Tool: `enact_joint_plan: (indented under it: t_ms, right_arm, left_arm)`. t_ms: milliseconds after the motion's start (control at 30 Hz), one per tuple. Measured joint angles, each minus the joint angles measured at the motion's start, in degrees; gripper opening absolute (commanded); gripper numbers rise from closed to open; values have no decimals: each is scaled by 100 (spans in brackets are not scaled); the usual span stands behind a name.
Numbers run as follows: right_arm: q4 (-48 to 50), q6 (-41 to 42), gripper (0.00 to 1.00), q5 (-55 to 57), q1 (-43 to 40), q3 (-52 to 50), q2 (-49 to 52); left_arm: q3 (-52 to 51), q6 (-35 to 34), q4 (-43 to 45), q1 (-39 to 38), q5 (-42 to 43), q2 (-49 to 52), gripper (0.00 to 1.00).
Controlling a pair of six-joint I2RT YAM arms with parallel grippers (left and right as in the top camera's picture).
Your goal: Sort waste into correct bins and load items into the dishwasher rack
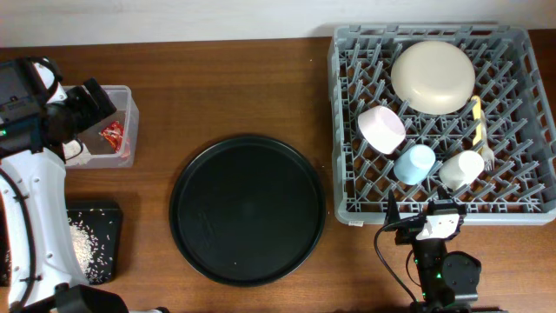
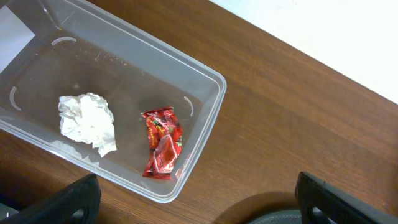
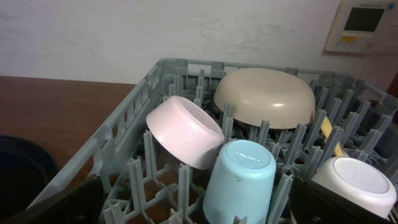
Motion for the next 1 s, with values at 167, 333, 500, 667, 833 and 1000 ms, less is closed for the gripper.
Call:
enact_joint_plan:
  t_ms: [167, 333, 500, 667, 833, 1000]
  right_arm:
    - [-2, 2, 98, -2, 0, 0, 0]
    - [0, 2, 98, 0, 0, 0, 0]
    - [-2, 0, 98, 0, 0, 0, 0]
    - [-2, 4, 98, 0, 0, 0, 0]
    - [-2, 4, 98, -2, 0, 0, -4]
    - [-2, 2, 98, 0, 0, 0, -11]
  left_arm:
    - [0, 0, 0, 0, 0, 0, 99]
    - [-7, 0, -4, -4, 2, -140, 99]
    - [-24, 0, 9, -483, -7, -2149, 99]
    - [24, 0, 13, -1491, 26, -4273, 100]
    - [-120, 70, -444, -1871, -22, -5598, 99]
    - [-1539, 92, -531, -1932, -26, -6697, 100]
